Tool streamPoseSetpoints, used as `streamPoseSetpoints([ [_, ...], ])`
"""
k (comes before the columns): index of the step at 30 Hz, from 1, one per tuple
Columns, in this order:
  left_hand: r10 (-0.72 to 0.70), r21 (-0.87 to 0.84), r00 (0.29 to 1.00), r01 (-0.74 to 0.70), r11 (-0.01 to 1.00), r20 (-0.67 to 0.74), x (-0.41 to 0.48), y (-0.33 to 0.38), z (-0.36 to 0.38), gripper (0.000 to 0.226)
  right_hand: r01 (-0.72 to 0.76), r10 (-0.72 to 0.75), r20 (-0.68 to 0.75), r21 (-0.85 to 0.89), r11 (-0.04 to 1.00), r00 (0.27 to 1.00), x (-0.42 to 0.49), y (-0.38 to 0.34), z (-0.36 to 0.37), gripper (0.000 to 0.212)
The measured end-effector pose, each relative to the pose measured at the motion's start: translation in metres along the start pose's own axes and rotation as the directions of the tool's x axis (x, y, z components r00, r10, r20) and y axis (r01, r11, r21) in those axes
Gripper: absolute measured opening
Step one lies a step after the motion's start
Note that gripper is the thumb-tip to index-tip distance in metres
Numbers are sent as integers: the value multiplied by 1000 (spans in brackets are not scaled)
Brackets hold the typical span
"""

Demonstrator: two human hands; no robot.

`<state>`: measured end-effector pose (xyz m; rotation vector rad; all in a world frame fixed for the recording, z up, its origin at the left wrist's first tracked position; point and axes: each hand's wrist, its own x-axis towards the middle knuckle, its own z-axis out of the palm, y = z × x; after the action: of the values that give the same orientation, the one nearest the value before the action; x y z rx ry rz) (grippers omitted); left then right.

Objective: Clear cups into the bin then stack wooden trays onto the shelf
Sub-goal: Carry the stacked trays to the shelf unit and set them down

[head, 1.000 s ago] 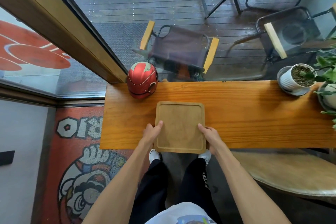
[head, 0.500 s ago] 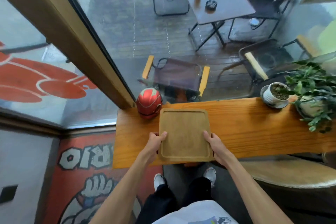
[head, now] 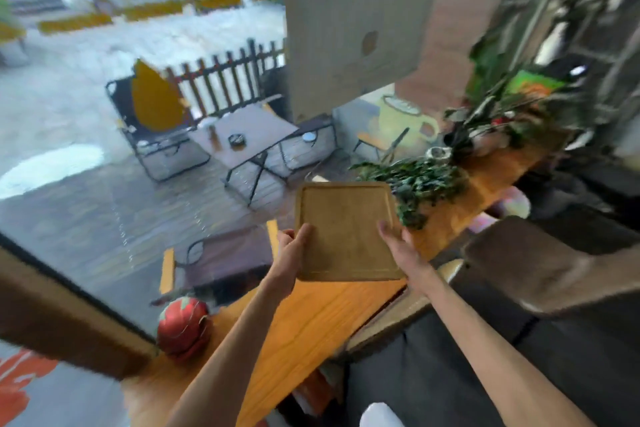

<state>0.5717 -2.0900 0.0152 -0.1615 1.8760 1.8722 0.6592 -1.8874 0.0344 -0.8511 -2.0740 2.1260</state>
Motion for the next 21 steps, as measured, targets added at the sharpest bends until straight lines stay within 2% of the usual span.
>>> streamPoseSetpoints([
  [3, 77, 72, 996, -80, 994, 52, -5, 30, 83, 39, 90, -88, -151, 2, 996, 985, -4, -20, -79, 66],
  [5, 106, 91, 990, -115, 989, 98, -11, 43, 148, 45, 135, -139, -254, -35, 990, 957, -13, -33, -139, 65],
  [8, 166, 127, 969, -191, 973, 182, -24, 54, 249, 47, 171, -199, -371, -107, 979, 907, -27, -43, -235, 77],
  [9, 178, 122, 957, -210, 970, 229, -27, 56, 283, 50, 188, -224, -410, -126, 974, 884, -31, -46, -268, 73],
  [11, 185, 128, 929, -236, 963, 321, -35, 56, 351, 57, 202, -250, -464, -151, 968, 850, -46, -51, -330, 52],
  [14, 189, 108, 876, -261, 959, 443, -51, 53, 449, 53, 181, -236, -571, -153, 972, 786, -71, -52, -417, 43],
  [21, 109, 189, 764, -292, 938, 636, -90, 44, 640, 50, 92, -156, -761, -126, 988, 629, -121, -36, -586, 54],
])
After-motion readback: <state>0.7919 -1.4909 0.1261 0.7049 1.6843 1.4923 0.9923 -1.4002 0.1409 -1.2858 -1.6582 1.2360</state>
